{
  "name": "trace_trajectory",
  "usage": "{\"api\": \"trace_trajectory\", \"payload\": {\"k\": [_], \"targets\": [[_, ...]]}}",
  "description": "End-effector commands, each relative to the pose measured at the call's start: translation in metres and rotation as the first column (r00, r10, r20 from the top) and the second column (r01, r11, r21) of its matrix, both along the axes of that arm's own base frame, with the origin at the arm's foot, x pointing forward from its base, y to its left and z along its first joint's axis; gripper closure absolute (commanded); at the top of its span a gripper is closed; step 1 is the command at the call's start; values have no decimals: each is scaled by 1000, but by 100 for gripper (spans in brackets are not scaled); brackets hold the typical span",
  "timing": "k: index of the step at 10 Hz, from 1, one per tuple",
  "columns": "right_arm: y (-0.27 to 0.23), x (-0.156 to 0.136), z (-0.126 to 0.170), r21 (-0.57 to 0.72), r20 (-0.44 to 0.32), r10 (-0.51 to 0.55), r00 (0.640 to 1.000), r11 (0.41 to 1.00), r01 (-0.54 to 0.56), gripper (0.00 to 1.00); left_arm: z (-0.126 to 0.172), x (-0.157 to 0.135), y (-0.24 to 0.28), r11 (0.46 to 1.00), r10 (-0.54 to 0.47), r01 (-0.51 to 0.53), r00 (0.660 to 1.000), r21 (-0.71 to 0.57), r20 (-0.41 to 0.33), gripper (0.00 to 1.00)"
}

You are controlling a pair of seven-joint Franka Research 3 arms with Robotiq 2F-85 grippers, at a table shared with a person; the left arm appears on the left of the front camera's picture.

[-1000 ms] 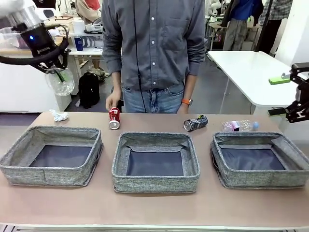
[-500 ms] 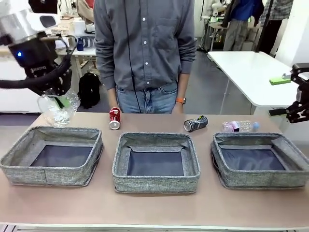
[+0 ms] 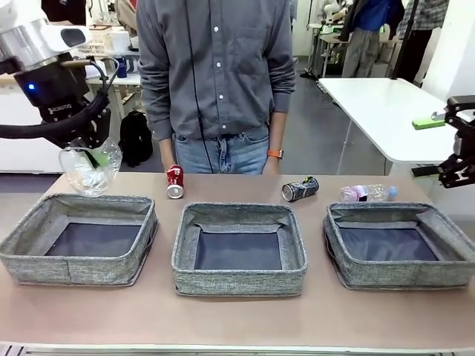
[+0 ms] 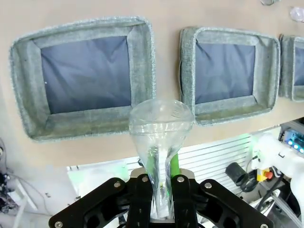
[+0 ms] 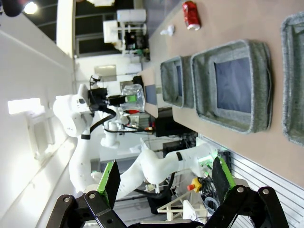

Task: Sort the waste into the appropriate baskets.
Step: Pick up the waste item pointed out by the person.

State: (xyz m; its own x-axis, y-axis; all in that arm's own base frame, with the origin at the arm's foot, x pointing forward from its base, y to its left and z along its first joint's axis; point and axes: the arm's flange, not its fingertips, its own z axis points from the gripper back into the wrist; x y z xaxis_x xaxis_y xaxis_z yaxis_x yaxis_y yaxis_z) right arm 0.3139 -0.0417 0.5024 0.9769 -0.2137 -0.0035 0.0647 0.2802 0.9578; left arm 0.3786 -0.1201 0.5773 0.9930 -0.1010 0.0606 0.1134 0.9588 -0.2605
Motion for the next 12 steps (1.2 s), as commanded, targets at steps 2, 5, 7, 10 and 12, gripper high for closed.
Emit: {"api": "trace_trajectory", "payload": {"k": [2,5,7,10,12], "targets": [[1,1,2,3,-4,1,1000,1000,-1,0,48,-7,-70,997,71,-71,997,15,-14,91],[1,1,2,3,-4,1,1000,1000,-1,0,122,-9,-178,973,226,-222,972,60,-70,91],[1,1,2,3,-4,1,1000,1000,-1,0,150,0,-229,978,191,-183,978,104,-77,91],[1,1,2,3,-4,1,1000,1000,-1,0,178,12,-289,986,86,-79,996,150,-35,91],[1,1,2,3,-4,1,1000,1000,-1,0,186,18,-300,981,61,-54,998,184,-34,91]]}}
